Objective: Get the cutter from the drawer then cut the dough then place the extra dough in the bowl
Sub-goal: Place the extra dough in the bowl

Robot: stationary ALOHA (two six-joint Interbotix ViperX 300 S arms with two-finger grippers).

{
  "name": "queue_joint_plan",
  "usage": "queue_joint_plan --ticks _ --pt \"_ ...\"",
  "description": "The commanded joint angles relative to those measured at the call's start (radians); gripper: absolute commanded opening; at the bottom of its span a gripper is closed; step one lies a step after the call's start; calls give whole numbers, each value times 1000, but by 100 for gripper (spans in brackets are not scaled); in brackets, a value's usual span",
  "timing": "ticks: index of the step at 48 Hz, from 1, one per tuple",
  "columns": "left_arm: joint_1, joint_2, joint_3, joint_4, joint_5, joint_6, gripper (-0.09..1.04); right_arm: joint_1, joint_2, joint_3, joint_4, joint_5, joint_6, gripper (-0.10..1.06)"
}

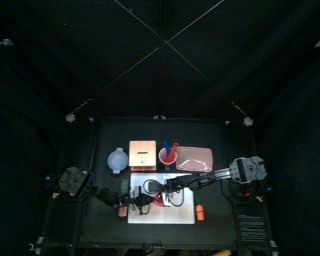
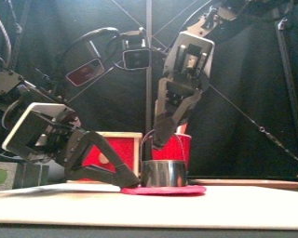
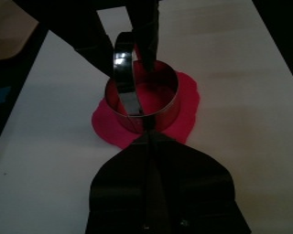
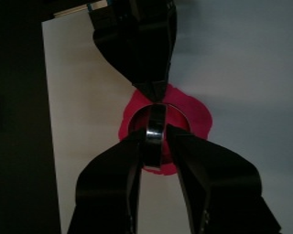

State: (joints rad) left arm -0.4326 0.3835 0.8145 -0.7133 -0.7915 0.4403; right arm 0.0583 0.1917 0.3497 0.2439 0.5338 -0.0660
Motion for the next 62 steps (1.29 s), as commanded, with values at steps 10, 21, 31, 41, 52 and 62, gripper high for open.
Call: queue_joint_plan --ticks 10,21,31,41,52,62 --pt "2 0 -9 -6 8 -2 53 -8 -23 -44 2 26 -2 56" --pt "2 0 -9 -23 17 -2 53 -2 -25 -67 -9 67 -2 49" --pt "2 0 -9 -32 28 -2 52 -3 -44 -77 -11 86 -2 49" --pt "2 0 -12 -34 29 -2 53 -8 -95 -69 -18 97 -2 49" --pt "2 2 -14 -35 40 -2 52 -25 -150 -61 -21 124 -3 49" --pt "2 -2 -14 -38 49 -2 53 -34 -207 -14 -20 140 0 49"
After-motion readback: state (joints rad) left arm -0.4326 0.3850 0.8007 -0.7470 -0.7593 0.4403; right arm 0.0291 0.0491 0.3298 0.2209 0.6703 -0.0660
